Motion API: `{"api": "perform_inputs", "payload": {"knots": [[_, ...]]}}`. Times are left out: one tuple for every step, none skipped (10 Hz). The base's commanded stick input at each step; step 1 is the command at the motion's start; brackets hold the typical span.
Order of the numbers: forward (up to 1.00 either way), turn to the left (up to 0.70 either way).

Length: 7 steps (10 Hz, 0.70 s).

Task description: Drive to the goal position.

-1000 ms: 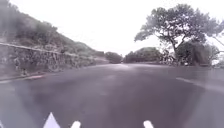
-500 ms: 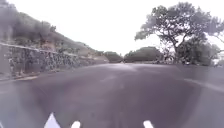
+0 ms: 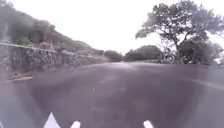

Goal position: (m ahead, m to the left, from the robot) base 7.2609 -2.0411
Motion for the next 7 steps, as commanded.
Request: {"api": "perform_inputs", "payload": {"knots": [[0.7, 0.0], [0.7, 0.0], [0.7, 0.0], [0.7, 0.0], [0.7, 0.0], [0.7, 0.0], [0.7, 0.0]]}}
